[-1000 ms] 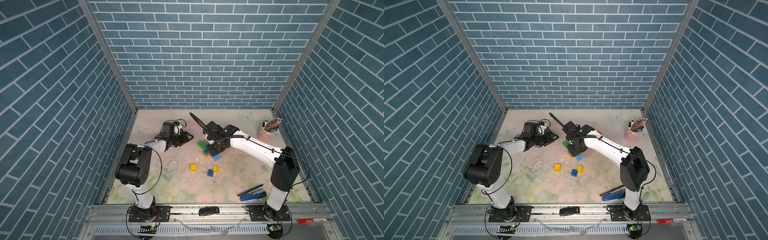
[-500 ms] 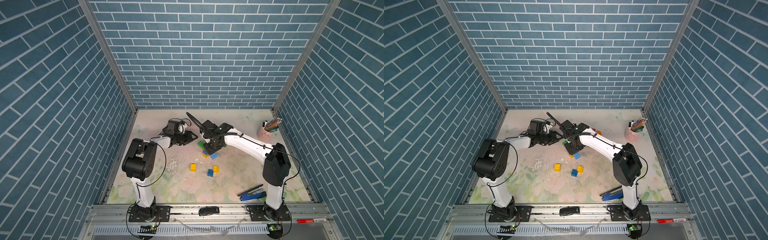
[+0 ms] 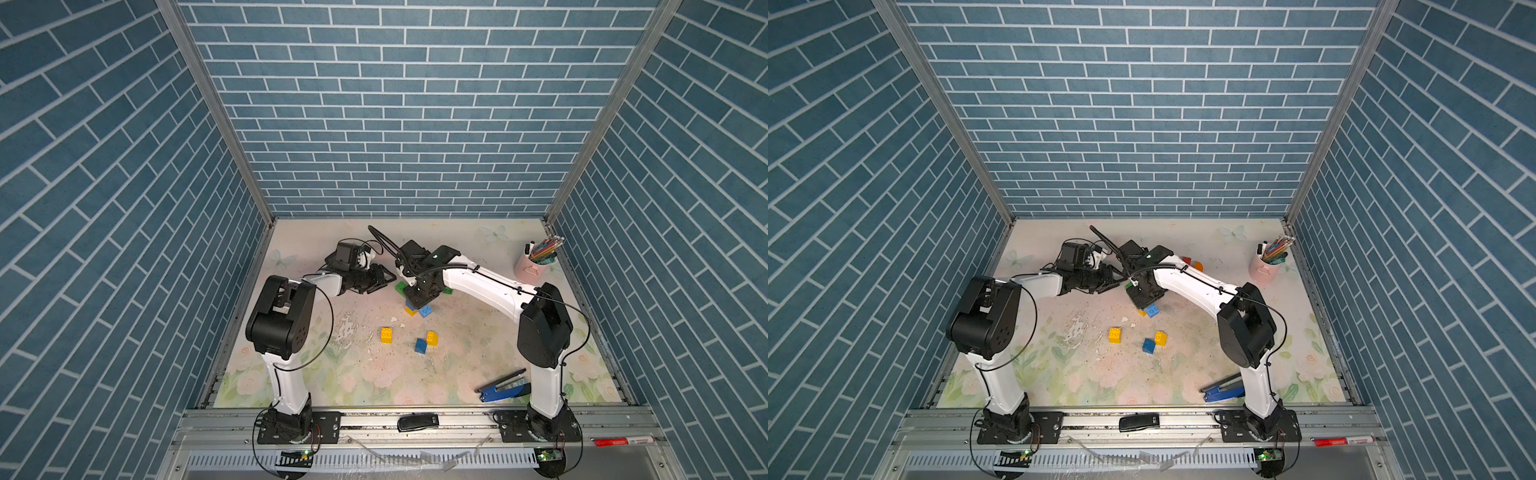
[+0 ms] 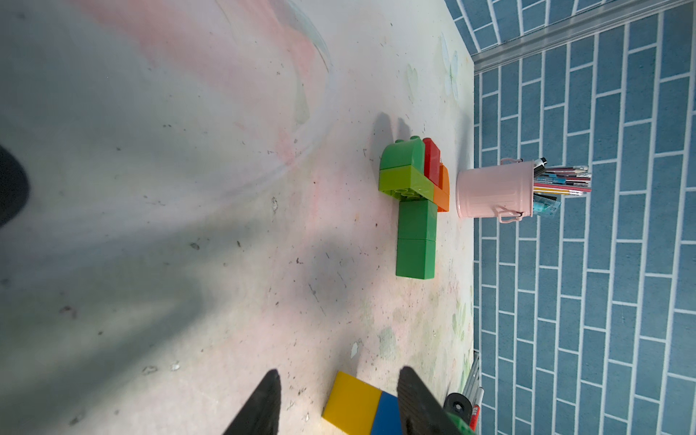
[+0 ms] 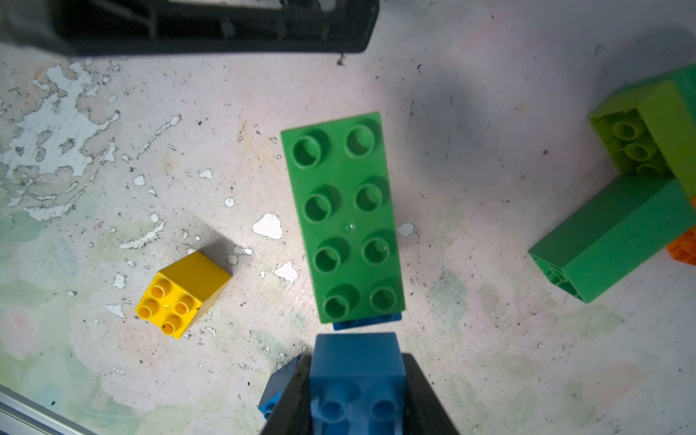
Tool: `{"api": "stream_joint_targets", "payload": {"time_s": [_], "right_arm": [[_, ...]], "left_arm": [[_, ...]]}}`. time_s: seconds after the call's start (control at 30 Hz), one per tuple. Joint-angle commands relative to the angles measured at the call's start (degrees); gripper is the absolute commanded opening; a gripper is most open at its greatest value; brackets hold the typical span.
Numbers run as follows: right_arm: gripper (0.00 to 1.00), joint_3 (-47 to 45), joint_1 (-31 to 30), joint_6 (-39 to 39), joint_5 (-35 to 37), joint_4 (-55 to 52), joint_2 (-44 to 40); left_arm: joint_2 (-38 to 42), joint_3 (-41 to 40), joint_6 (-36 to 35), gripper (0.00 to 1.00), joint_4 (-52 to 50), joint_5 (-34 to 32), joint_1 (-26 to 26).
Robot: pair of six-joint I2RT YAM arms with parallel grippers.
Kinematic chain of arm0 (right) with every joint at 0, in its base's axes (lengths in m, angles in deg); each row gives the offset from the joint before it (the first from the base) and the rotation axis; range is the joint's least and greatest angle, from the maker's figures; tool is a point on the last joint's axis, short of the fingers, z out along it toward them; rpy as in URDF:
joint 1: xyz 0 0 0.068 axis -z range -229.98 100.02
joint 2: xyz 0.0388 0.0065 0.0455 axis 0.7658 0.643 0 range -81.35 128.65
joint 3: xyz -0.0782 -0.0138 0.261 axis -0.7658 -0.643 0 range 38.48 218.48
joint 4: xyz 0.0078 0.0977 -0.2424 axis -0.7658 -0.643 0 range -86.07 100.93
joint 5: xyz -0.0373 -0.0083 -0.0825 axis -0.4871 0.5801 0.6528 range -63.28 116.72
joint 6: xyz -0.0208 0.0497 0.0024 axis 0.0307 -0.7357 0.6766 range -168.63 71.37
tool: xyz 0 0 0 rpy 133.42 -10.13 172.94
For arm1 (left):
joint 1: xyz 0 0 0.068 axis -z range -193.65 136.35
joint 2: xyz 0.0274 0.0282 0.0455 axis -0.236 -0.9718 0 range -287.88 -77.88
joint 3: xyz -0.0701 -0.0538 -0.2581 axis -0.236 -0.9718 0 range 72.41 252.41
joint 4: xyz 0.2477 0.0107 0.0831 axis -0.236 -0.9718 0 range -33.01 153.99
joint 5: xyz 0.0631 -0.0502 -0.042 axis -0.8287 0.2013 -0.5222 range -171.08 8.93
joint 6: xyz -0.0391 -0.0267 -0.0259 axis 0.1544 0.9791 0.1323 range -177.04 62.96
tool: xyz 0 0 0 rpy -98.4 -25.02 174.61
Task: Assemble a fork with lego
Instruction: Assemble the lego brick with the lego brick.
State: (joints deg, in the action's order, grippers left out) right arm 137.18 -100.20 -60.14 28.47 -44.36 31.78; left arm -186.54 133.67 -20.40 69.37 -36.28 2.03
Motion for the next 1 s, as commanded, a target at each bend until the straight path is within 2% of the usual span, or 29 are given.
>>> {"api": "stream_joint_targets", "payload": {"time_s": [0.0, 0.6, 0.97], "right_arm": [[0.0, 1.63, -0.2, 1.94, 1.24, -1.05, 1.05], [0.0, 2.56, -0.19, 2.62, 0.9, -0.78, 3.14], [0.0, 3.54, -0.16, 3.88, 1.16, -4.4, 5.51]], "left_arm": [[-1.55, 1.25, -0.84, 0.51, -0.38, 1.3, 0.44], [-2.26, 1.43, -0.75, 0.5, -0.04, 2.39, 0.91], [-2.16, 1.41, -0.83, 0.49, 0.1, 2.64, 1.1]]}}
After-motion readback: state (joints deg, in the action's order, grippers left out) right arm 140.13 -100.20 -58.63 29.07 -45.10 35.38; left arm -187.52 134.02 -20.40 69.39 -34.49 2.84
